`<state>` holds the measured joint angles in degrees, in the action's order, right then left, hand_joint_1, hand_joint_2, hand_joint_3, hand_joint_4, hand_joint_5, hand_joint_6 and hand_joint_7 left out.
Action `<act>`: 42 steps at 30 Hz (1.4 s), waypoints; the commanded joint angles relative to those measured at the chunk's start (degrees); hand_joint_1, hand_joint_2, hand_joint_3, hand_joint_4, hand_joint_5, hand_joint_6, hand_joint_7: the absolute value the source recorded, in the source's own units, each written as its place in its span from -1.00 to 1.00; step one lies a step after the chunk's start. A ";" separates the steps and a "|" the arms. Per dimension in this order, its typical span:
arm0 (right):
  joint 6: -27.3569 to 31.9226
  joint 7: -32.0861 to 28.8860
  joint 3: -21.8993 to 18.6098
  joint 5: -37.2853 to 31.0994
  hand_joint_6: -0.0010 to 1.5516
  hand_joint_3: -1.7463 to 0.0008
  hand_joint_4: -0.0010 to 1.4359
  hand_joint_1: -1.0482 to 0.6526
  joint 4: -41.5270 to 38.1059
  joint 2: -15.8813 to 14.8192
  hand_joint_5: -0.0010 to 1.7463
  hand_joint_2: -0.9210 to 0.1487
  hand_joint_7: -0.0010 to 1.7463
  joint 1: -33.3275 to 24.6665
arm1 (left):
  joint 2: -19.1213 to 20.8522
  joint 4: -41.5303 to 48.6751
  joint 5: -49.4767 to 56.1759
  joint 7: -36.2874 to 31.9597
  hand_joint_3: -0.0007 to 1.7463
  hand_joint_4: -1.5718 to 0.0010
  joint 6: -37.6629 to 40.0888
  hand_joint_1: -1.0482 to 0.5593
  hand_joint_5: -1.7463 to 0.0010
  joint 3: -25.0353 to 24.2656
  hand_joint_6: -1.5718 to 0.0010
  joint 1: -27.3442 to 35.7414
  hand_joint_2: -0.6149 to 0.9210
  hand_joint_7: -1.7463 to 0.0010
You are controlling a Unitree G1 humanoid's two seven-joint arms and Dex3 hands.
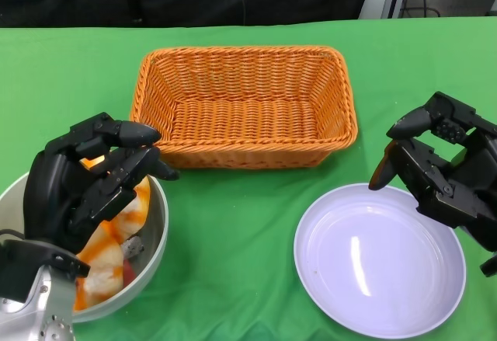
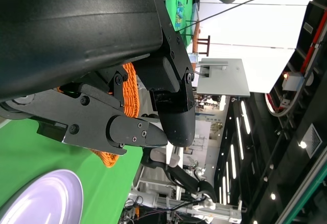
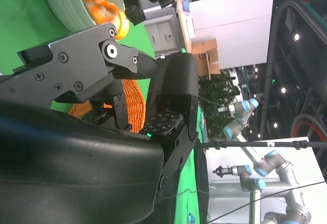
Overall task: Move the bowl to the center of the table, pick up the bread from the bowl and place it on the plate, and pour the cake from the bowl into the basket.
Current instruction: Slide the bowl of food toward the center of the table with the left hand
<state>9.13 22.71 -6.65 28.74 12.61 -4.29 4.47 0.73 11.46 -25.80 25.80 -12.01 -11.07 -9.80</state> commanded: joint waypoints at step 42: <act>-1.03 0.01 -0.50 -0.15 -0.15 0.21 -0.12 0.13 -0.06 -0.46 0.71 -0.67 0.27 -0.10 | 0.62 0.25 -0.21 0.36 -0.81 -0.09 -1.22 0.00 -0.18 -0.63 -0.33 -0.78 1.00 0.42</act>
<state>8.95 22.71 -6.64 28.55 12.59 -4.28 4.47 0.75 11.74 -25.77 25.81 -12.44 -11.11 -9.82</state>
